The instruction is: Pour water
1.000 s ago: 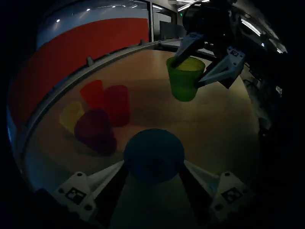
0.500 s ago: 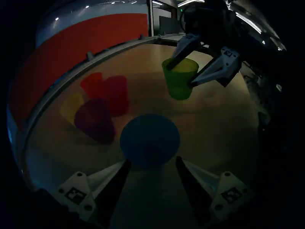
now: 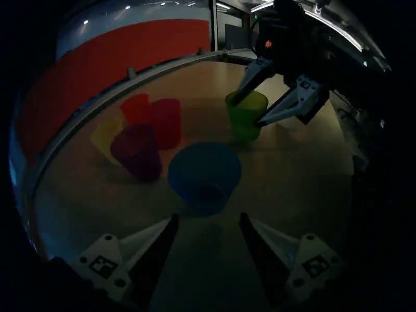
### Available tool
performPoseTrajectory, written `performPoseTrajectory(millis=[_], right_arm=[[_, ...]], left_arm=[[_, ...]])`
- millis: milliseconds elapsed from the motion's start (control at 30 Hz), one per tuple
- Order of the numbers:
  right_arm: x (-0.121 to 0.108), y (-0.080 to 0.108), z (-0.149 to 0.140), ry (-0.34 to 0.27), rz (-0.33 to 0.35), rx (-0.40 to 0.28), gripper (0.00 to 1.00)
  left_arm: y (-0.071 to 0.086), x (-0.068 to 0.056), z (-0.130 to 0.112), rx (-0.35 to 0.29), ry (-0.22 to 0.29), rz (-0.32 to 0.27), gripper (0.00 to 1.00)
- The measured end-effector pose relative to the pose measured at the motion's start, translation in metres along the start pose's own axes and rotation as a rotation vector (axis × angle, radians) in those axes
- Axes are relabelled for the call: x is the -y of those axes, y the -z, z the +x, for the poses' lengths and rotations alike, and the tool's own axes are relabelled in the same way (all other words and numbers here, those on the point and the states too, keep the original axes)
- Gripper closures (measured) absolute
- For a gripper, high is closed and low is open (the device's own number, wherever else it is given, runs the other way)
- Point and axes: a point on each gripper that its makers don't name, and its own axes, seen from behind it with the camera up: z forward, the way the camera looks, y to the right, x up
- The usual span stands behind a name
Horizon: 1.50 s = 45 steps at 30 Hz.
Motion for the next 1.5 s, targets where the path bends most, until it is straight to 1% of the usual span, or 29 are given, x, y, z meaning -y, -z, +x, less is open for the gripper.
performPoseTrajectory(millis=[300,700,833,933,1000,1167,1500], right_arm=[[0.0,-0.003,-0.008,0.003,-0.007,0.014,0.1],[0.001,0.001,-0.015,-0.001,-0.012,0.02,0.1],[0.002,0.001,-0.015,-0.007,-0.014,0.019,0.08],[0.002,0.002,-0.014,-0.014,-0.018,0.018,0.02],[0.0,0.004,-0.014,-0.02,-0.025,0.017,0.0],[-0.002,0.011,-0.019,-0.023,-0.043,0.02,0.0],[-0.003,0.039,-0.032,-0.042,-0.097,0.01,0.0]], left_arm=[[0.003,-0.001,-0.001,-0.009,0.006,0.005,0.14],[0.003,-0.003,0.001,-0.012,0.004,0.006,0.14],[0.004,-0.003,0.002,-0.011,0.004,0.011,0.14],[0.006,-0.003,0.002,-0.01,0.009,0.015,0.14],[0.008,-0.002,0.002,-0.01,0.016,0.018,0.14],[0.013,0.003,0.001,-0.018,0.039,0.038,0.14],[0.03,0.011,0.0,-0.06,0.098,0.093,0.14]])
